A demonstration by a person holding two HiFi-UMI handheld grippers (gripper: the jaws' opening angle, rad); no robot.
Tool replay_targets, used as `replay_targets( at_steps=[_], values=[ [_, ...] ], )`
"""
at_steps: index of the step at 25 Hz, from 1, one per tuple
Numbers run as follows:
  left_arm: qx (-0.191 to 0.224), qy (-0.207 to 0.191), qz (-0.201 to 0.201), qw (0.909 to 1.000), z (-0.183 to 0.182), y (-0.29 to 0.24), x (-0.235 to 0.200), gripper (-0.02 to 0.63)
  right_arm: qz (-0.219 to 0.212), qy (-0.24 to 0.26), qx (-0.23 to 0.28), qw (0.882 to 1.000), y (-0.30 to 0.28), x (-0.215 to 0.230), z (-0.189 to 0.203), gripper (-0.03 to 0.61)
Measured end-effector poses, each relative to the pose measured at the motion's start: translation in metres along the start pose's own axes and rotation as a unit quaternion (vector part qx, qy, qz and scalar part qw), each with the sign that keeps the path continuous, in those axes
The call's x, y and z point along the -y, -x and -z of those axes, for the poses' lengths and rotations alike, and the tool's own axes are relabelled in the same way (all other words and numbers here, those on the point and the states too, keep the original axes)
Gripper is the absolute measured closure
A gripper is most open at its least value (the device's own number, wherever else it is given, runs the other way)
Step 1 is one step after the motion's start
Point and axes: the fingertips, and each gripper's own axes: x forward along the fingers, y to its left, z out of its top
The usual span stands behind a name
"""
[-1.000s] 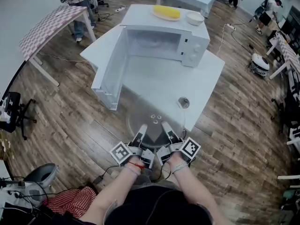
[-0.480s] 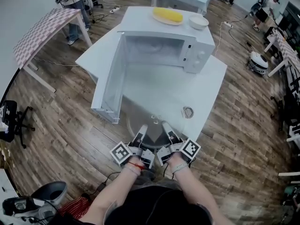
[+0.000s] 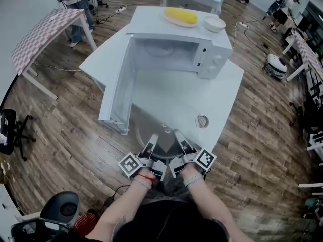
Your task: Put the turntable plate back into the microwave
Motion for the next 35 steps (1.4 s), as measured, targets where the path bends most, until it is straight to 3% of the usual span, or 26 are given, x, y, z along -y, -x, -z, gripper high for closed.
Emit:
replay_targets(
  at_steps=[10, 35],
  values=[
    [0.008, 0.007, 0.0, 0.9999, -0.001, -0.003, -0.001, 0.581, 0.005, 0.004, -0.007, 1.0, -0.004, -0.001, -0.003, 0.509],
    [0.05, 0.0, -0.003, 0.9988, -0.032, -0.09, -0.01, 0.581, 0.009, -0.003, -0.046, 0.999, -0.085, 0.005, -0.061, 0.51]
  ],
)
